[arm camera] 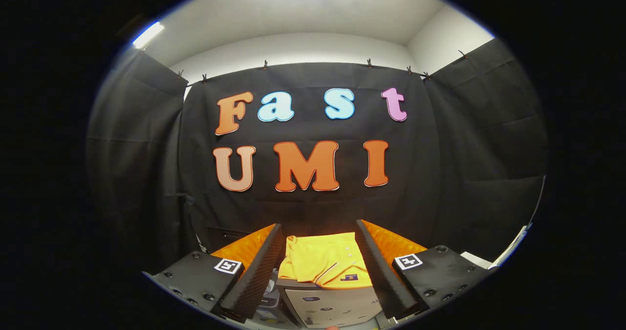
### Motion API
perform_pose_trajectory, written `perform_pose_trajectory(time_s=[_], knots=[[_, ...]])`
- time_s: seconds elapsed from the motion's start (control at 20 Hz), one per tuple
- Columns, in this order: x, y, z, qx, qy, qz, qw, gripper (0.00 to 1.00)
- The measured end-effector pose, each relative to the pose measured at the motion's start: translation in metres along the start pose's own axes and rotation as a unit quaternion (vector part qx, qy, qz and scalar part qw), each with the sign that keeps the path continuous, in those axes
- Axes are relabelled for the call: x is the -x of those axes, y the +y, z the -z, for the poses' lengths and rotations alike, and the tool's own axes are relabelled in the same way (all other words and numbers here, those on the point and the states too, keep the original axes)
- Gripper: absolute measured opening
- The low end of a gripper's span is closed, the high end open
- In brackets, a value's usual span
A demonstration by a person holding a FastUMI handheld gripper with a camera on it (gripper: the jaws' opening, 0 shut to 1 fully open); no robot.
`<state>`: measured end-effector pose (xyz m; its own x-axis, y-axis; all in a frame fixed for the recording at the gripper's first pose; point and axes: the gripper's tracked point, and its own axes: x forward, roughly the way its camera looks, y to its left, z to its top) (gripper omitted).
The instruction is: Put the clothes into the washing machine and then close the washing machine lid.
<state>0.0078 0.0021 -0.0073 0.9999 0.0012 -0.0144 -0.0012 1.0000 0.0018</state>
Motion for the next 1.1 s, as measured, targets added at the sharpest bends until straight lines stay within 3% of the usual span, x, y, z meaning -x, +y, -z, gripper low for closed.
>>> perform_pose_trajectory(time_s=[0.75, 1.1], knots=[[-0.018, -0.006, 0.01, 0.004, 0.014, 0.008, 1.0, 0.98], [-0.052, -0.011, 0.029, 0.007, 0.048, 0.013, 0.999, 0.98]])
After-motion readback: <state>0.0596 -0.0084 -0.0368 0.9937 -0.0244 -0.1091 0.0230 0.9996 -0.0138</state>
